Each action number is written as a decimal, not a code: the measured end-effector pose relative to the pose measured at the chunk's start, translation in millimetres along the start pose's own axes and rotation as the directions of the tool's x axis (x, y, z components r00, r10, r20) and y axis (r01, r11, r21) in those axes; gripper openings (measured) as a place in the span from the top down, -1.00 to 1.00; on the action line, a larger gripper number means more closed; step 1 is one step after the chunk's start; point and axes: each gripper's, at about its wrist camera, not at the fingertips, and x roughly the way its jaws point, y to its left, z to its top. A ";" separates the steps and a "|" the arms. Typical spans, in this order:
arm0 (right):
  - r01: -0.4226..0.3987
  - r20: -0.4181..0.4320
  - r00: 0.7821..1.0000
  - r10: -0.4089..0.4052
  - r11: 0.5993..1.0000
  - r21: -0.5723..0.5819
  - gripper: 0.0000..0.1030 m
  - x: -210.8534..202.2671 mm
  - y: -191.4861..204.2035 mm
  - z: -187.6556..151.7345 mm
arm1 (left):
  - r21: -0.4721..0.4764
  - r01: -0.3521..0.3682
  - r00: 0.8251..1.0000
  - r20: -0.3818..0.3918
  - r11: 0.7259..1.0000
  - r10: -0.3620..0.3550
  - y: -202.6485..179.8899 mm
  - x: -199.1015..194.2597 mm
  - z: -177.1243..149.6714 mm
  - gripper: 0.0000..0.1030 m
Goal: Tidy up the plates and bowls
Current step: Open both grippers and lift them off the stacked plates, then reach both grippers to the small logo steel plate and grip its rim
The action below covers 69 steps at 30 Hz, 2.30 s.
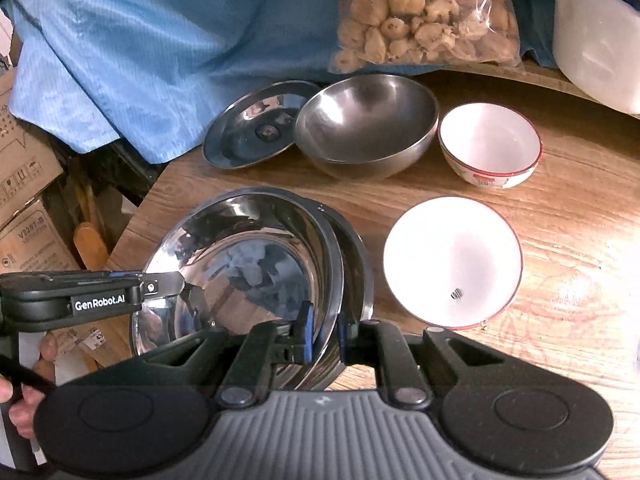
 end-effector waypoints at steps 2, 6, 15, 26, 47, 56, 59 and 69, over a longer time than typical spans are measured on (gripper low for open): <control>0.002 -0.002 1.000 -0.002 1.000 -0.001 0.73 0.1 -0.4 -0.4 | 0.010 -0.006 1.000 -0.004 1.000 0.006 -2.7 1.1 -0.2 0.57; 0.007 0.006 1.000 -0.007 1.000 -0.004 0.68 0.7 0.2 1.5 | 0.029 -0.011 1.000 0.007 1.000 0.011 -7.4 1.1 2.3 0.55; 0.024 0.011 1.000 -0.024 1.000 -0.018 0.66 2.8 2.5 3.5 | 0.053 -0.014 1.000 0.027 0.999 0.013 -16.9 0.6 3.2 0.55; 0.056 0.026 0.998 -0.055 0.998 -0.036 0.20 -0.6 6.7 3.5 | -0.053 -0.058 0.994 0.089 0.997 0.063 6.4 -11.3 3.9 -0.66; 0.010 0.068 0.998 -0.014 0.998 0.058 -0.86 2.9 18.2 27.3 | -0.113 -0.086 0.987 0.129 0.990 0.100 62.3 16.8 64.1 -0.98; -0.059 0.114 0.992 0.054 0.997 0.049 -0.86 0.2 27.3 76.9 | -0.131 -0.063 0.991 0.106 0.989 0.077 81.6 50.8 86.3 -0.98; -0.074 0.112 0.991 0.072 0.997 0.011 -0.86 7.6 35.4 103.6 | -0.132 -0.042 0.993 0.103 0.990 0.055 85.8 57.9 87.6 -0.98; -0.035 0.095 0.994 0.047 0.992 -0.123 -0.79 53.4 64.5 163.2 | -0.084 -0.015 0.990 0.140 0.996 0.026 87.6 64.2 91.1 -0.98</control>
